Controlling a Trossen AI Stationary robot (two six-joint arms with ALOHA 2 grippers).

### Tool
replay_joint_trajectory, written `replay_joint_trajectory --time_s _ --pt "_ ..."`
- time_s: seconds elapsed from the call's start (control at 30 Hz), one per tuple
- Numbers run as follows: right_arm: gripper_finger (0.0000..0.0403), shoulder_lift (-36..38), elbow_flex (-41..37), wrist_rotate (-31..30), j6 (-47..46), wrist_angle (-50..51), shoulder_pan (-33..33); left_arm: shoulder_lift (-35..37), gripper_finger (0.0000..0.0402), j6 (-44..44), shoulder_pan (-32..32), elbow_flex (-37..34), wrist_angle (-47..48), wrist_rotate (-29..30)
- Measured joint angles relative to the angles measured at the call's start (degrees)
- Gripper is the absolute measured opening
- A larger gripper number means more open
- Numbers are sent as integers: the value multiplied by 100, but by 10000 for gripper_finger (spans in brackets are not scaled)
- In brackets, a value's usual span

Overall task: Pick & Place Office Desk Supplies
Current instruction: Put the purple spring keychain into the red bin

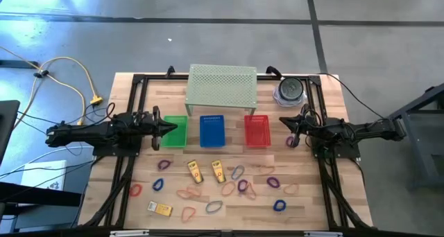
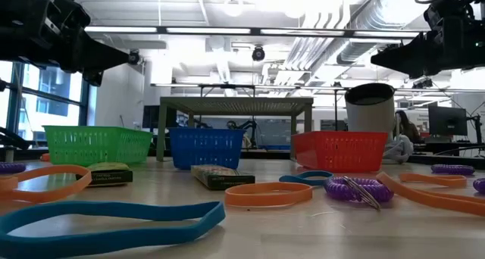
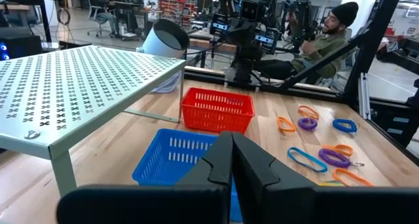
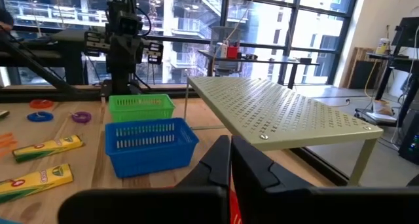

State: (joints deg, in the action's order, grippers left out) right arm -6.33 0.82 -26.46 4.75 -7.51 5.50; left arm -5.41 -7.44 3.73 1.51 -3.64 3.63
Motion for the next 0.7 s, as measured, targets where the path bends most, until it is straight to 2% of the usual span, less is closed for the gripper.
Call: replay_joint_trajectory --time_s 0.5,0.7 --pt "2 -2 9 116 -42 334 1 0 1 13 0 -1 0 14" --pt "2 -2 14 135 -33 38 2 0 1 -27 0 1 -37 -21"
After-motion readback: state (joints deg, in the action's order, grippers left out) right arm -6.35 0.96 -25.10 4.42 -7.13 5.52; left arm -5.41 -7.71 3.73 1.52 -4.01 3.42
